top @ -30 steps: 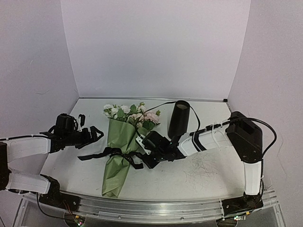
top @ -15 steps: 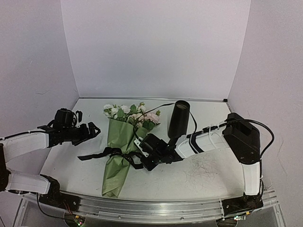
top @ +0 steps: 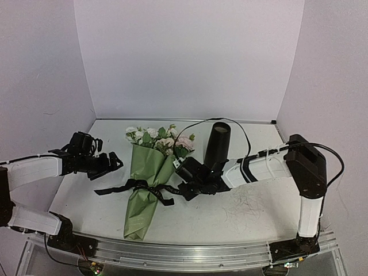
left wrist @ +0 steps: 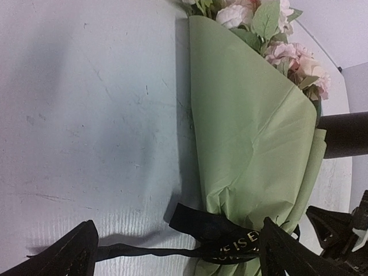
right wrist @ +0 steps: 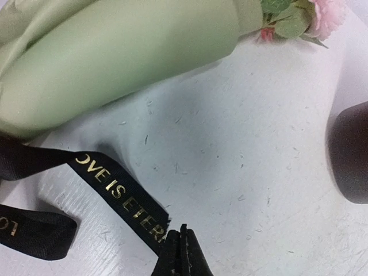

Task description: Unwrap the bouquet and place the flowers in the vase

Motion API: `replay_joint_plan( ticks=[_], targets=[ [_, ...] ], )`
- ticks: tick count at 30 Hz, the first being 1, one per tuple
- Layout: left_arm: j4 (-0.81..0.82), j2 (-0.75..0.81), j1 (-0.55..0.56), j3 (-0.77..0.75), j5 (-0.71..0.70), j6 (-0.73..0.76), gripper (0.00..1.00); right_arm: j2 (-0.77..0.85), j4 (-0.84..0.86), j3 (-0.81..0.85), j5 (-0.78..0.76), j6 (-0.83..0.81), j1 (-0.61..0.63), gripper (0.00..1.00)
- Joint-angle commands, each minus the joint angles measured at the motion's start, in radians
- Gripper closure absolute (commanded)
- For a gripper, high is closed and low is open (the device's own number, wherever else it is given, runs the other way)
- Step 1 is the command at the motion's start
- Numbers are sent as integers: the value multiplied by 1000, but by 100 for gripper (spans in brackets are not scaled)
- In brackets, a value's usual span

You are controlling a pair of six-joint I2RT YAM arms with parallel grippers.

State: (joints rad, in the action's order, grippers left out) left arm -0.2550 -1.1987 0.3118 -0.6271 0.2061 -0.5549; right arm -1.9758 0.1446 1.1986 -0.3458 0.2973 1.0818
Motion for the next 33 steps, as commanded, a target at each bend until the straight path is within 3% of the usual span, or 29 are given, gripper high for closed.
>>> replay_joint_plan(
  ticks=[1,2,4,12,16,33],
  targets=[
    [-9,-18,5,-36,76,15,2,59,-23,-8,76,-10,-8,75],
    [-9,-17,6,-35,81,17,2,60,-3,-11,117,-35,-7,60],
    [-8,-11,7,-36,81,18,1,59,37,-21,169,-81,-8,47],
    [-9,-3,7,-39,73,13,1,-24,52,59,193,-227,-8,44],
    [-7,20,8,-35,65,15,1,-64,62,94,217,-279,-8,30],
    [-3,62,7,-42,31,10,1,-201,110,173,338,-289,-69,38]
  ],
)
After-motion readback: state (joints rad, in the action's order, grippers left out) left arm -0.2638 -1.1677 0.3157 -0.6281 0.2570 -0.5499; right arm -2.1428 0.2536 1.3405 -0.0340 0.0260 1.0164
